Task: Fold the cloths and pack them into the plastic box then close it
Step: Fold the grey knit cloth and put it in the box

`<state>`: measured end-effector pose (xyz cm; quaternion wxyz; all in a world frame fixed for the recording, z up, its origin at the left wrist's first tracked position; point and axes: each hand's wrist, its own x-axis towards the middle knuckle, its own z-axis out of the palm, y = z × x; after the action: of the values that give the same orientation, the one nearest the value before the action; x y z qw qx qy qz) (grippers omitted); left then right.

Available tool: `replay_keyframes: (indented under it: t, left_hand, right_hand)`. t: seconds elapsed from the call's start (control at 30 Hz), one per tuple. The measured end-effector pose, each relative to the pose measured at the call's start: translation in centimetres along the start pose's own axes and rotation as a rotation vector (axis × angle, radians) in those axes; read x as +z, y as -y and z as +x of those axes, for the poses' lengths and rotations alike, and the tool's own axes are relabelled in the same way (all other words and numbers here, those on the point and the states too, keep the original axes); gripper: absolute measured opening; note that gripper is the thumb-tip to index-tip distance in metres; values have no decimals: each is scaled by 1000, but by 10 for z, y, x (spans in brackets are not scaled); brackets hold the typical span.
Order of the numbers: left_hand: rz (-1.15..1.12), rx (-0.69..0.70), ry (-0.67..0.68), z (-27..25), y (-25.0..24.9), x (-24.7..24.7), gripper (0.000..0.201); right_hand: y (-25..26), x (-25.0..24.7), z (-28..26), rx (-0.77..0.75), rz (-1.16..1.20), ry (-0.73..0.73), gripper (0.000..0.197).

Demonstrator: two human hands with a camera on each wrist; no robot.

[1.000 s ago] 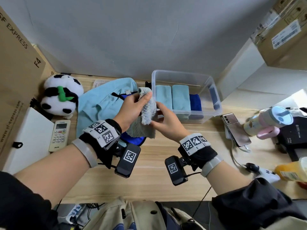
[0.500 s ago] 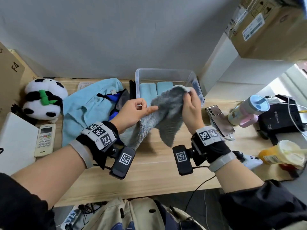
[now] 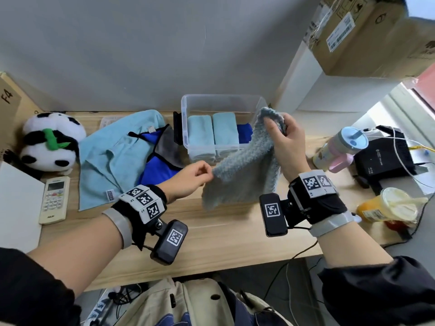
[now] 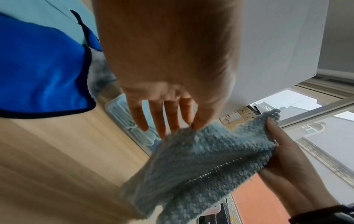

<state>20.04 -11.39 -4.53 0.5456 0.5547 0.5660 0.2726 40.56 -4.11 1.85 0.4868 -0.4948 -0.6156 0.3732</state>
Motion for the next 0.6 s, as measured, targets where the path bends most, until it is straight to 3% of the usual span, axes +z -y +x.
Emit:
replay_keyframes:
  t: [0.1, 0.2, 0.47, 0.6]
  left_hand:
    - [-28, -10, -164, 1, -1, -3, 12]
    - [-99, 25, -224, 5, 5, -11, 10]
    - [-194, -91, -156, 4, 32, -33, 19]
    - [-213, -68, -352, 9, 32, -39, 3]
  right_hand:
    - [-2, -5, -2, 17, 55, -35, 9]
    - [-8, -12, -1, 65, 116, -95, 13]
    - [-36, -28, 2, 207, 116, -258, 22]
    - [-55, -34, 8, 223, 50, -287, 26]
